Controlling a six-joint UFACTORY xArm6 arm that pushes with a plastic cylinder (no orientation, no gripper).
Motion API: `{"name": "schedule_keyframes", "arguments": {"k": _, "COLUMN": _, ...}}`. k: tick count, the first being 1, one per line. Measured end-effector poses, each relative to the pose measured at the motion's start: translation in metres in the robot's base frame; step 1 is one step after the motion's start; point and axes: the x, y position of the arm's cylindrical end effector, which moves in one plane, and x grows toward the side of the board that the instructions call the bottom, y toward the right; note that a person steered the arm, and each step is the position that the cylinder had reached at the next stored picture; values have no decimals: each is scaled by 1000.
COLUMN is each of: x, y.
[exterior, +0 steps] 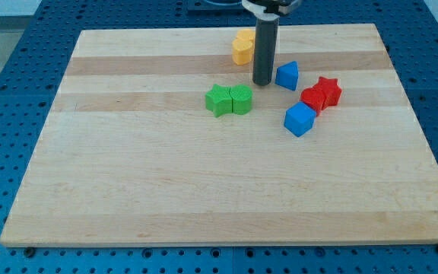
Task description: Move the yellow hexagon to the top left of the board
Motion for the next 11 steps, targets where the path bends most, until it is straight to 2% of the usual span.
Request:
{"name": "schedule_keyframes", "arguments": {"k": 4, "x": -88, "y": 28}}
{"name": "schedule_keyframes", "arguments": {"k": 7, "x": -90, "y": -53}}
{"name": "schedule_keyframes", "arguments": {"k": 10, "x": -126, "y": -61}}
{"name": "schedule_keyframes", "arguments": {"k": 11, "x": -126, "y": -78}}
